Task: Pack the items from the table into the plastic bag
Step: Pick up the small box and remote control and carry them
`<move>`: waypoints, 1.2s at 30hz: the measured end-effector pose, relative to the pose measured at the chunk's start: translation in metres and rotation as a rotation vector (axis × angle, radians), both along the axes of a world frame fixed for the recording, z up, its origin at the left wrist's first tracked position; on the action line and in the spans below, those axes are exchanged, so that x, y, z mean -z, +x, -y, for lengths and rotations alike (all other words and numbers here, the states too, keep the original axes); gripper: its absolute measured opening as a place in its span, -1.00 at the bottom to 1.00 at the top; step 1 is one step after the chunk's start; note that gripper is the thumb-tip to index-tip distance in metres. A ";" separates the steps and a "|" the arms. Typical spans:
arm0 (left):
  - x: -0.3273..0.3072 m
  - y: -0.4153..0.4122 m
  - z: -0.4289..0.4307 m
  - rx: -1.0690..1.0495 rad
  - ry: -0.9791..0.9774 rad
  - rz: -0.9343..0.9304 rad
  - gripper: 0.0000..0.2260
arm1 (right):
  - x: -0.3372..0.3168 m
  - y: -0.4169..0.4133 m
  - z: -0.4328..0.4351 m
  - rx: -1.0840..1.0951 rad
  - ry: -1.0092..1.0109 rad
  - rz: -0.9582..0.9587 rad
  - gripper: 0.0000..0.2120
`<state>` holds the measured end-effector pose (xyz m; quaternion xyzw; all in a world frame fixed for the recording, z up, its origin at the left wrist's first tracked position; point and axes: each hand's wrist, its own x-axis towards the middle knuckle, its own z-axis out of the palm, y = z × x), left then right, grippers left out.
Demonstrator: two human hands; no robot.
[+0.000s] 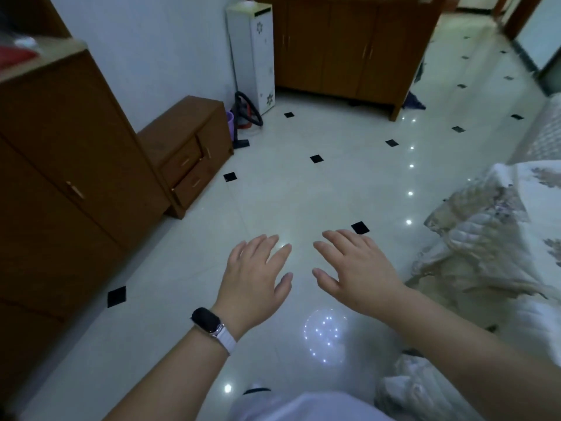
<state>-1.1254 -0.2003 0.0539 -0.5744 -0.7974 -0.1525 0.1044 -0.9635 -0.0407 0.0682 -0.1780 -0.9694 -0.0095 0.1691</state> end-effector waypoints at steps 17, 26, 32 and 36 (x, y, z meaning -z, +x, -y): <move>0.001 -0.152 -0.239 0.313 -0.006 -0.079 -0.63 | 0.010 -0.106 -0.178 0.236 -0.032 0.000 -0.54; -0.042 -0.161 -0.457 0.412 0.015 -0.145 -0.61 | -0.015 -0.112 -0.383 0.367 -0.037 -0.106 -0.55; -0.064 -0.147 -0.572 0.535 0.080 -0.182 -0.62 | -0.031 -0.085 -0.468 0.496 -0.034 -0.077 -0.53; -0.064 -0.138 -0.645 0.626 0.115 -0.177 -0.63 | -0.029 -0.068 -0.516 0.601 -0.042 -0.054 -0.53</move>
